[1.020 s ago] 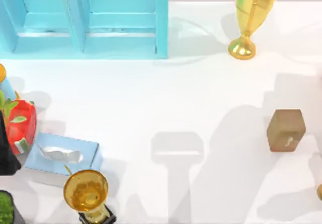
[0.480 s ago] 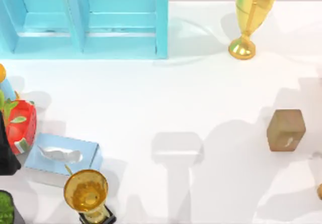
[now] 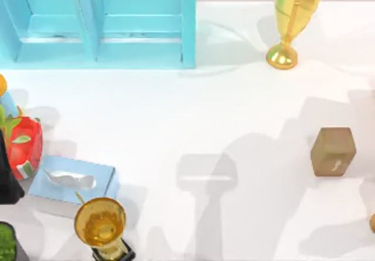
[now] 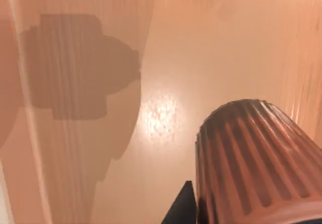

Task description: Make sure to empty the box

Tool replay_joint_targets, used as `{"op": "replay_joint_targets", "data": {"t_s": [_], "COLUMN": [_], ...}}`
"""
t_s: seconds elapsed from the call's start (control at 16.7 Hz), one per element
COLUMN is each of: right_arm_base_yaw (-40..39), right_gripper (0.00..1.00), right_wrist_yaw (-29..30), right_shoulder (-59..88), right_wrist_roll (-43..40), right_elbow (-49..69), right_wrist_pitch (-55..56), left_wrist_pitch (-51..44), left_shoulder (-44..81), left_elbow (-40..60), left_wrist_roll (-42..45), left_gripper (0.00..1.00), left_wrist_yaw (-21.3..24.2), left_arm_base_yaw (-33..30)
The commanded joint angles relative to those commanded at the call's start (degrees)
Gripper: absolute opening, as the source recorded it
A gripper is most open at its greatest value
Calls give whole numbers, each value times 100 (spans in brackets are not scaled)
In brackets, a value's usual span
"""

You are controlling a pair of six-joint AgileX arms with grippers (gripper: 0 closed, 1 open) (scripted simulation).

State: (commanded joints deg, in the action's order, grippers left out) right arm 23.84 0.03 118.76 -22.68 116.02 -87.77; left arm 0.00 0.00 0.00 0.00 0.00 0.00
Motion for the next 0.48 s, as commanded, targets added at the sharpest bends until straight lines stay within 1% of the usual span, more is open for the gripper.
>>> {"op": "replay_joint_targets", "data": {"t_s": [0.12,0.24,0.48], "right_arm_base_yaw": [-538,-1236,-2951], "right_gripper": [0,0,0], "right_wrist_yaw": [-6,-10,-15], "right_shoulder": [-137,-312,-696], "right_wrist_roll": [536,1230,2905], "right_elbow": [-413,-844,-1709], "right_wrist_pitch": [237,508,1043], "left_wrist_pitch": [0,0,0], "left_shoulder": [0,0,0], "left_elbow": [0,0,0], "left_wrist_roll": [0,0,0], "left_gripper": [100,100,100], "left_wrist_yaw": [0,0,0], "left_arm_base_yaw": [0,0,0]}}
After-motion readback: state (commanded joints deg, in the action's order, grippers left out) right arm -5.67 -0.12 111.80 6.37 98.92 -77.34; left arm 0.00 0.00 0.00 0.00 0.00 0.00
